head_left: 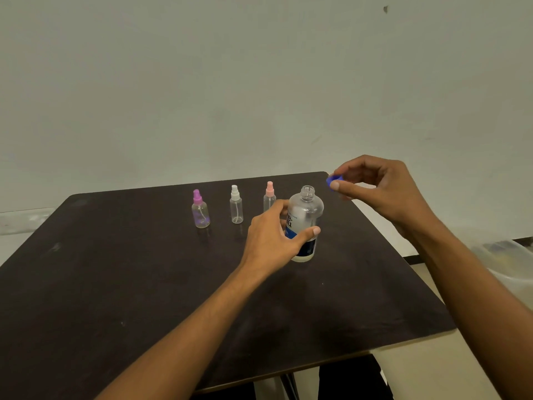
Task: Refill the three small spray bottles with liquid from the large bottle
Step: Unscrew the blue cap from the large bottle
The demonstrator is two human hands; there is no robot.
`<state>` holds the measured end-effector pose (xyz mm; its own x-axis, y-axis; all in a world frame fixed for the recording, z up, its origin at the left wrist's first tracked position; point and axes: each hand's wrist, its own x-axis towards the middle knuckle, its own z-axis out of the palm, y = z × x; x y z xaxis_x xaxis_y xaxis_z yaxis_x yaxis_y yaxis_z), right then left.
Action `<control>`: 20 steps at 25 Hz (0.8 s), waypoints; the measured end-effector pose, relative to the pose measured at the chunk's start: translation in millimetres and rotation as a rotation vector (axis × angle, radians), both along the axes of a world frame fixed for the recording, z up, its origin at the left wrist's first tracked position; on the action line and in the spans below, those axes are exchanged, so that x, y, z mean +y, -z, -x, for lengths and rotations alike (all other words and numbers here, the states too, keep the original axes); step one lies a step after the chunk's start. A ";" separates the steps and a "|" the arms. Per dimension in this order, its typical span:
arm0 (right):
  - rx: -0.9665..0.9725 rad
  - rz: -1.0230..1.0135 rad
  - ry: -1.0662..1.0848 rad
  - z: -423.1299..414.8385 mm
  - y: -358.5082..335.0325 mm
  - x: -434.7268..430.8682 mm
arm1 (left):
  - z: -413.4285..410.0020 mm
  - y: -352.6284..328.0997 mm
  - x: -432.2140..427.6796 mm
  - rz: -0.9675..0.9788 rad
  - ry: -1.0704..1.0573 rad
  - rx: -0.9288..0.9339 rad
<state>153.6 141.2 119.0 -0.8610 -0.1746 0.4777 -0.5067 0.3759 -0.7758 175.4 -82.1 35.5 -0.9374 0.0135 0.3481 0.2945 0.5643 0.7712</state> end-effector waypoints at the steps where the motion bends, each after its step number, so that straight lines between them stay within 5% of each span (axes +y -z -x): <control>1: 0.005 -0.014 0.034 1.8 4.4 2.0 | 2.1 1.9 1.4 -0.004 0.001 -0.003; 7: -0.044 -0.012 0.116 25.4 31.7 20.0 | 31.5 10.6 13.3 0.006 -0.034 -0.018; 20: -0.241 -0.350 0.324 81.5 126.8 46.7 | 89.2 32.7 58.6 -0.018 -0.031 -0.087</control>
